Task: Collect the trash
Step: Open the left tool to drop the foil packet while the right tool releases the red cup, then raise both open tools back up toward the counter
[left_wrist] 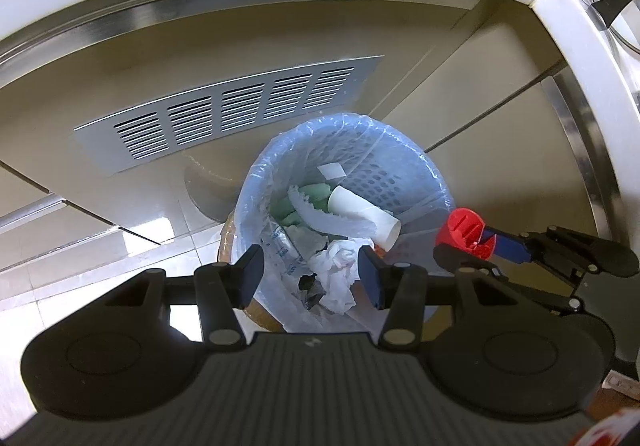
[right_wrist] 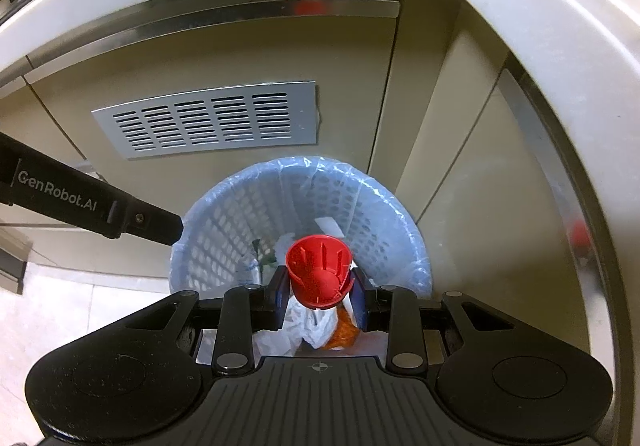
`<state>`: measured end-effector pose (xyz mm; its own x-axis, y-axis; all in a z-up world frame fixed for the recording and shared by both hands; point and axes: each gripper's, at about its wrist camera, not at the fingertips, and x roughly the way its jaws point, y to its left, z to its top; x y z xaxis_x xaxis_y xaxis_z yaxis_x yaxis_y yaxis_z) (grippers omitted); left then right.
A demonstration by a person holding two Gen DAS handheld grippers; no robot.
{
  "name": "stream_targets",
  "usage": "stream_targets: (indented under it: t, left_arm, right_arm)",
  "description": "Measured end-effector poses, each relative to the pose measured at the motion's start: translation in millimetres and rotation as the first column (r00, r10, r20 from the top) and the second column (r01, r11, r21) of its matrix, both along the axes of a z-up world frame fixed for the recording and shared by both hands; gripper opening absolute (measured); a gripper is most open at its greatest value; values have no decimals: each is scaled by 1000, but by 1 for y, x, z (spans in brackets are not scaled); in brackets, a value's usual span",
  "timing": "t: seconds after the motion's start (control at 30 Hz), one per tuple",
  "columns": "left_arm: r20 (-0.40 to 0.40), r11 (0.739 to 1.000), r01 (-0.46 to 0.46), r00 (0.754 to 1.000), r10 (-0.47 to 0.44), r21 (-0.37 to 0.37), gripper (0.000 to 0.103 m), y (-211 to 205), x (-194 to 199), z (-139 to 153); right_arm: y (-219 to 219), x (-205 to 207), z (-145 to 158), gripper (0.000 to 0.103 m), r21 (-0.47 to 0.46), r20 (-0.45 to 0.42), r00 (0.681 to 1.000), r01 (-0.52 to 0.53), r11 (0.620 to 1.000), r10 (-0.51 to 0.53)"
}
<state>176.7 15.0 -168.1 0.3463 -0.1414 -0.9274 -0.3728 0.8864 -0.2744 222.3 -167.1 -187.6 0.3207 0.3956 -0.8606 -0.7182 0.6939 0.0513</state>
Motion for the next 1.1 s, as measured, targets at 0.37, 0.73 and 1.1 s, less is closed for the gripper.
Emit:
stream_targets:
  t: [0.37, 0.73, 1.1]
  left_arm:
    - [1, 1000, -17, 1000, 17, 9, 47, 6, -9, 2]
    - [63, 1000, -9, 998, 8, 17, 47, 7, -21, 22]
    - [283, 997, 9, 959, -31, 80, 47, 11, -33, 100]
  right_arm:
    - [2, -1, -2, 53, 4, -7, 1000, 4, 1000, -4]
    - [4, -11, 17, 53, 10, 17, 1000, -16, 1000, 16]
    - [4, -29, 104, 53, 153, 186, 983, -26, 988, -3]
